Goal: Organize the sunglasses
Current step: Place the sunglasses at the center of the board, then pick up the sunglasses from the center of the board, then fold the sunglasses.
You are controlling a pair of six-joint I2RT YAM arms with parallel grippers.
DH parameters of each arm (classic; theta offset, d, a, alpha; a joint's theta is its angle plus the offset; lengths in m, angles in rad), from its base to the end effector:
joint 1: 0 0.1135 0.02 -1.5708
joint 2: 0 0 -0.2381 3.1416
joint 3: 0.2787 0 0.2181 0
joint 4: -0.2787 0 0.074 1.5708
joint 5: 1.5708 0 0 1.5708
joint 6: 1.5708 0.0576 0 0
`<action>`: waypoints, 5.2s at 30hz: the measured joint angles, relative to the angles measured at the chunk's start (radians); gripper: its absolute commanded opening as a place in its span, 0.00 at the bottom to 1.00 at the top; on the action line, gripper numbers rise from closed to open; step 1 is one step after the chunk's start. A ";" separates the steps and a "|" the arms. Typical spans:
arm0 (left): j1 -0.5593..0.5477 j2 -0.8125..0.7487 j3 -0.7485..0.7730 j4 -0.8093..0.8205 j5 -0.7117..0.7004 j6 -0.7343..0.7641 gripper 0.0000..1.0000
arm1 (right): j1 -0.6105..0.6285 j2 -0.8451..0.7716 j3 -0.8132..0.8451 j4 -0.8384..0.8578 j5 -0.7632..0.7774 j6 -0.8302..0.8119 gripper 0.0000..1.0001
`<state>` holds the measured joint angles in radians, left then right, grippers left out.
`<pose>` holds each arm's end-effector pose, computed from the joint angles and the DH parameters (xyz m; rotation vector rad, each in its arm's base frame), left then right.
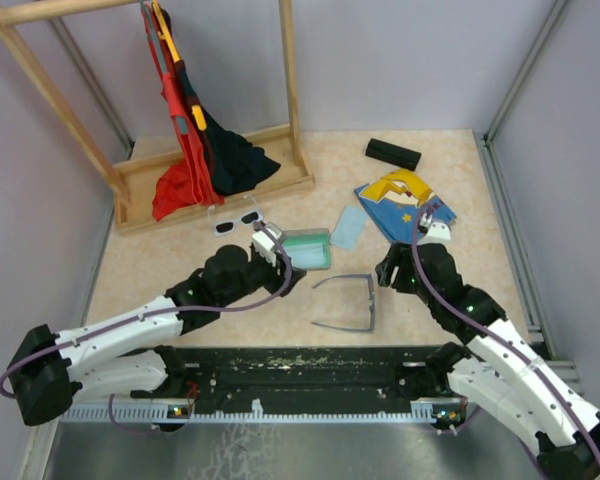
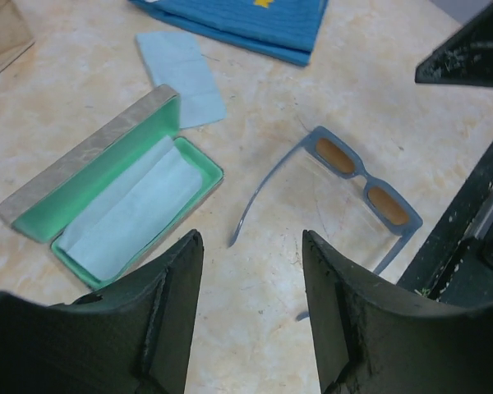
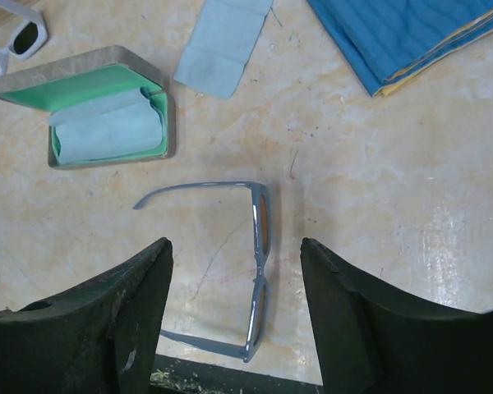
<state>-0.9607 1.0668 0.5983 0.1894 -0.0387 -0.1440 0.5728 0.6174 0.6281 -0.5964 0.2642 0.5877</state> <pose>0.1426 -0.2001 0.2446 0.7344 1.7677 -0.7253 0.1282 0.0648 0.2419 0.1697 2.1530 0.3944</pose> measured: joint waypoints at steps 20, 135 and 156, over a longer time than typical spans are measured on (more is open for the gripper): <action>0.080 -0.252 -0.093 -0.324 -0.306 -0.262 0.73 | 0.000 0.293 0.035 -0.024 -0.034 -0.072 0.57; 0.061 0.060 0.195 -0.459 -0.368 -0.278 0.64 | 0.303 0.330 0.069 0.277 -0.002 -0.418 0.00; -0.164 0.379 0.414 -0.467 -0.497 -0.413 0.64 | 0.303 0.374 0.107 0.321 -0.061 -0.277 0.00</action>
<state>-1.1244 1.4456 1.0119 -0.2779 -0.5358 -0.5571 0.8753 0.9913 0.7349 -0.2756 0.2028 0.3103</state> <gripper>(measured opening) 0.638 0.024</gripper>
